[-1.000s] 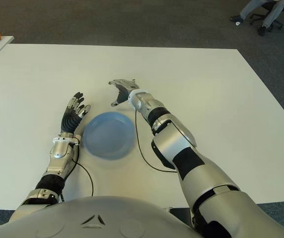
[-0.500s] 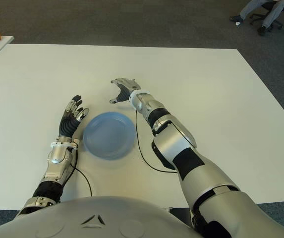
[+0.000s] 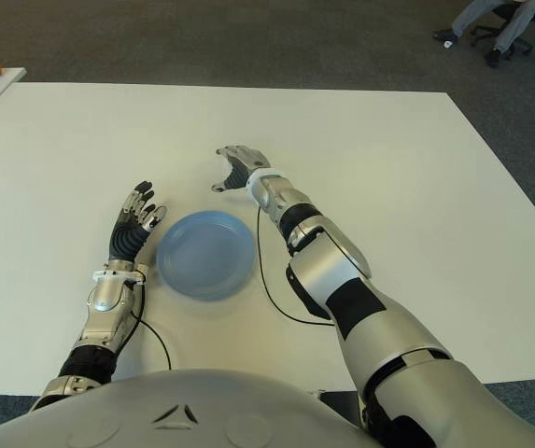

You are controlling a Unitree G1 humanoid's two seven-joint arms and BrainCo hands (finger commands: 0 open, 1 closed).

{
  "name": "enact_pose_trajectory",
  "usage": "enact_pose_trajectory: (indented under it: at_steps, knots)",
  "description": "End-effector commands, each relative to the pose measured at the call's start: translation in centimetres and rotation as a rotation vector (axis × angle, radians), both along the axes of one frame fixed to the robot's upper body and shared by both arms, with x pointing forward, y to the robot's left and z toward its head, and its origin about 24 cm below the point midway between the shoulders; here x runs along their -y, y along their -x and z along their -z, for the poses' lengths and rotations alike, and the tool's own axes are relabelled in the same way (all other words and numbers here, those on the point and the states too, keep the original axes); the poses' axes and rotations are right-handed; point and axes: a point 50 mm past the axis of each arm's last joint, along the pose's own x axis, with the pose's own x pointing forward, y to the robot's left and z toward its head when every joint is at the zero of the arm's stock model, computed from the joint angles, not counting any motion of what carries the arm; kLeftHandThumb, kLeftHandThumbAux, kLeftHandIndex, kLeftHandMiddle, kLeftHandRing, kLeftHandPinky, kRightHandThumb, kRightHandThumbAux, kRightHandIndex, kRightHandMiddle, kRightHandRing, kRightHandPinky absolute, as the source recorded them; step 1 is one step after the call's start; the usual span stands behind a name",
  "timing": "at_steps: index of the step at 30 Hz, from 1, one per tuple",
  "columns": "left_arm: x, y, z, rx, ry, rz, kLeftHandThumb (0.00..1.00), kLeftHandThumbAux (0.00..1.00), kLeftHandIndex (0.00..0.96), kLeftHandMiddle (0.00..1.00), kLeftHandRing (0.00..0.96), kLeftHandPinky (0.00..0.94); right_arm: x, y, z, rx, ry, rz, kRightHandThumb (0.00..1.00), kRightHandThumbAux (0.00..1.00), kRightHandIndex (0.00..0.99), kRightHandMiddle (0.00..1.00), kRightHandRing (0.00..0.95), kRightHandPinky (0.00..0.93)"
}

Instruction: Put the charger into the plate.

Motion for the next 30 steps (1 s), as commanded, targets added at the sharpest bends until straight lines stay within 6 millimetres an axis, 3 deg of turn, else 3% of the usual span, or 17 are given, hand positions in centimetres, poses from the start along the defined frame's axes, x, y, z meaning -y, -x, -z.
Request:
enact_pose_trajectory:
  at_steps: [1, 30]
  knots:
    - [-0.3, 3.0, 3.1, -0.182, 0.001, 0.0, 0.0, 0.541, 0.026, 0.074, 0.074, 0.092, 0.7, 0.0, 0.4, -0.009, 0.033, 0.033, 0.0, 0.52, 0.0, 0.0, 0.0, 0.0]
    - [-0.1, 3.0, 3.1, -0.188, 0.005, 0.003, 0.0, 0.542, 0.03, 0.078, 0.078, 0.096, 2.0, -0.3, 0.5, -0.025, 0.104, 0.06, 0.0, 0.504, 0.0, 0.0, 0.0, 0.0]
